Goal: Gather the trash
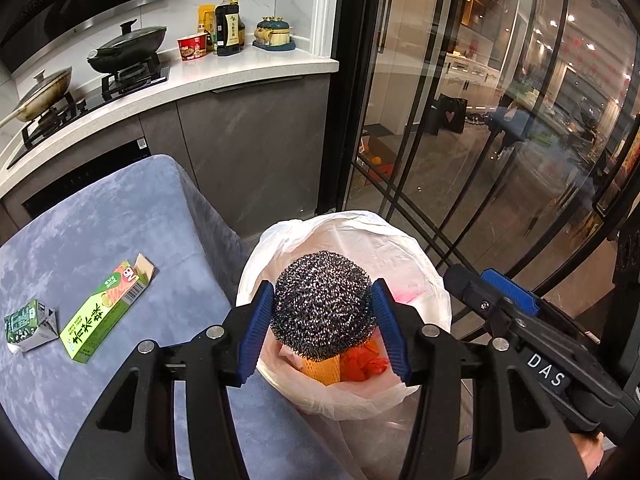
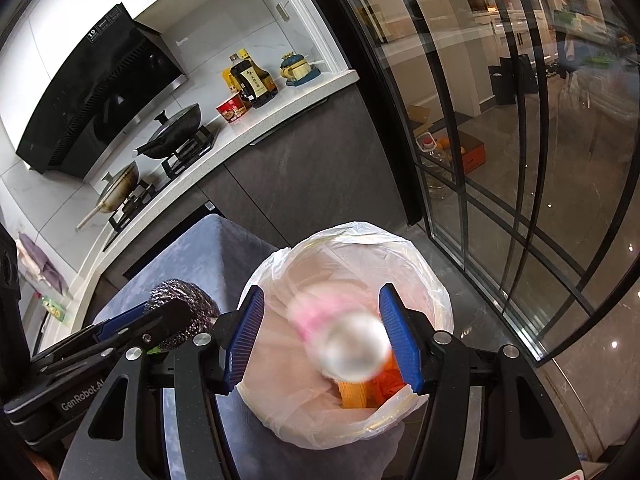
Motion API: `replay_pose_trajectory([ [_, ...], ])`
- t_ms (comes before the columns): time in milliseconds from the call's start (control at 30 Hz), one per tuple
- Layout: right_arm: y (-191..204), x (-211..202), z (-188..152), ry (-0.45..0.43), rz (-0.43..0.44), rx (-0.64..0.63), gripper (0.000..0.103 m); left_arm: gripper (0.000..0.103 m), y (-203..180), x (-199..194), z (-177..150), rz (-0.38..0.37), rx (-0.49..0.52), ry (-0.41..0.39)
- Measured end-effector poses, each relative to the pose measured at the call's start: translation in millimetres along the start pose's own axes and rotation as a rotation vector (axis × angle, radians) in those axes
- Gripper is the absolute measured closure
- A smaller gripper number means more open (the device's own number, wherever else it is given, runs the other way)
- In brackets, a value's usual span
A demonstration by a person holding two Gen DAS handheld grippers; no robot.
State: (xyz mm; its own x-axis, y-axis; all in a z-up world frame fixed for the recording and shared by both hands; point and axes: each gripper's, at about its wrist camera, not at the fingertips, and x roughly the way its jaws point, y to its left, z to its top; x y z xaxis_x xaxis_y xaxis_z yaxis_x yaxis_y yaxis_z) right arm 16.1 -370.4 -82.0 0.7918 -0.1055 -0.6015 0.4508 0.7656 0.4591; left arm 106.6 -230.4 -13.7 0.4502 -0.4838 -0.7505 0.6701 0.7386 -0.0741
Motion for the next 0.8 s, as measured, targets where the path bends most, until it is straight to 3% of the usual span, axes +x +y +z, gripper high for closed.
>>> replay_pose_trajectory([
  [233, 1, -1, 1, -0.007, 0.003, 0.001, 0.045, 0.050, -1, 1, 2, 0.010, -0.001, -0.006],
  [367, 1, -2, 1, -0.012, 0.004, 0.000, 0.045, 0.041, 2, 0, 4, 0.017, -0.009, -0.019],
  [800, 9, -2, 2, -0.014, 0.006, -0.015, 0.045, 0.040, 13, -8, 3, 0.026, -0.025, -0.035],
])
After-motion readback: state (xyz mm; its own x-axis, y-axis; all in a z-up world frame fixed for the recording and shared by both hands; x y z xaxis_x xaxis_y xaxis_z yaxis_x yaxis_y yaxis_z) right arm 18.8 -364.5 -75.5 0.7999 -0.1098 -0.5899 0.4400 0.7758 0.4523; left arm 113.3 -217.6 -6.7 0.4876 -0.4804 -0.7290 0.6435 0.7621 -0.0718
